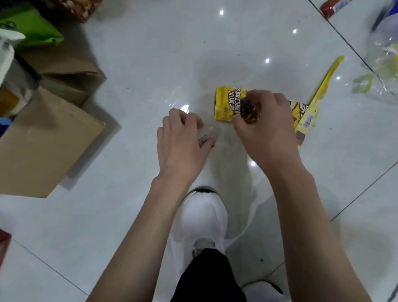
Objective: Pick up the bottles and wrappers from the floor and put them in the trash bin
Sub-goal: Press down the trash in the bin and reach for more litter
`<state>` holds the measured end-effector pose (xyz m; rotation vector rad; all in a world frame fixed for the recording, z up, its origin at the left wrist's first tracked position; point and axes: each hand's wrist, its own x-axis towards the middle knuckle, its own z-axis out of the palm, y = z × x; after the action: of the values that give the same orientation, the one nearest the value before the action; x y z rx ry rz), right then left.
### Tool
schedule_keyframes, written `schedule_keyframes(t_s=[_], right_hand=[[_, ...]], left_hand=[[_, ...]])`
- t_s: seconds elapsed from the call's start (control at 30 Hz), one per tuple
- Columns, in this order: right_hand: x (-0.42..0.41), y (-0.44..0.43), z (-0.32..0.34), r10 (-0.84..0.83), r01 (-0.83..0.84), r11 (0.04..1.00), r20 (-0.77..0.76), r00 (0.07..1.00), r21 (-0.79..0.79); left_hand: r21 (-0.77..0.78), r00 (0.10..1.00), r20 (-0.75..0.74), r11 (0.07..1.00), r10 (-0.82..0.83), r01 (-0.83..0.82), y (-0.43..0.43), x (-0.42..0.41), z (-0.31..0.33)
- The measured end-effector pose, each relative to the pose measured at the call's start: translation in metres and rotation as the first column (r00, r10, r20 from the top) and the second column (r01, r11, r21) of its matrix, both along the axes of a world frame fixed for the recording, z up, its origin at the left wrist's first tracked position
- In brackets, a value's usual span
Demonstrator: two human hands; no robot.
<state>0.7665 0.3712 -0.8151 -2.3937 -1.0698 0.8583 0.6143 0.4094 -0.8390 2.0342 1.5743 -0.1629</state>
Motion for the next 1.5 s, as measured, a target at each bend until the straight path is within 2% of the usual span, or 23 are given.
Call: schedule_keyframes(t_s=[0.43,0.67,0.77,0.87,1.03,1.27,1.5], right_hand=[[-0.006,0.015,-0.035,0.089,-0.092,0.996,0.224,0.971,0.005],[-0.009,0.011,-0.038,0.064,-0.052,0.997,0.232,0.971,-0.059],[-0.009,0.01,-0.035,0.065,-0.056,0.997,0.189,0.98,-0.049],[-0.008,0.008,-0.028,0.069,-0.066,0.997,0.071,0.995,-0.045],[-0.008,0.004,-0.01,-0.005,0.004,1.0,-0.022,1.0,-0.015],[0.011,0.015,0.069,-0.132,0.142,0.965,-0.06,0.989,0.22],[0.04,0.019,0.231,-0.184,0.167,0.863,-0.01,0.983,0.477]], left_hand=[[0.026,0.988,0.122,0.995,0.097,-0.101,0.021,-0.012,0.003],[0.039,0.985,0.139,0.994,0.1,-0.107,0.017,-0.013,0.006],[0.03,0.98,0.16,0.992,0.114,-0.121,0.016,-0.016,0.01],[0.035,0.971,0.201,0.989,0.131,-0.14,0.014,-0.017,0.015],[0.062,0.947,0.278,0.981,0.16,-0.184,0.014,-0.016,0.031],[0.15,0.921,0.364,0.967,0.138,-0.204,0.024,-0.01,0.099],[0.25,0.898,0.438,0.953,0.045,-0.17,0.044,0.022,0.252]])
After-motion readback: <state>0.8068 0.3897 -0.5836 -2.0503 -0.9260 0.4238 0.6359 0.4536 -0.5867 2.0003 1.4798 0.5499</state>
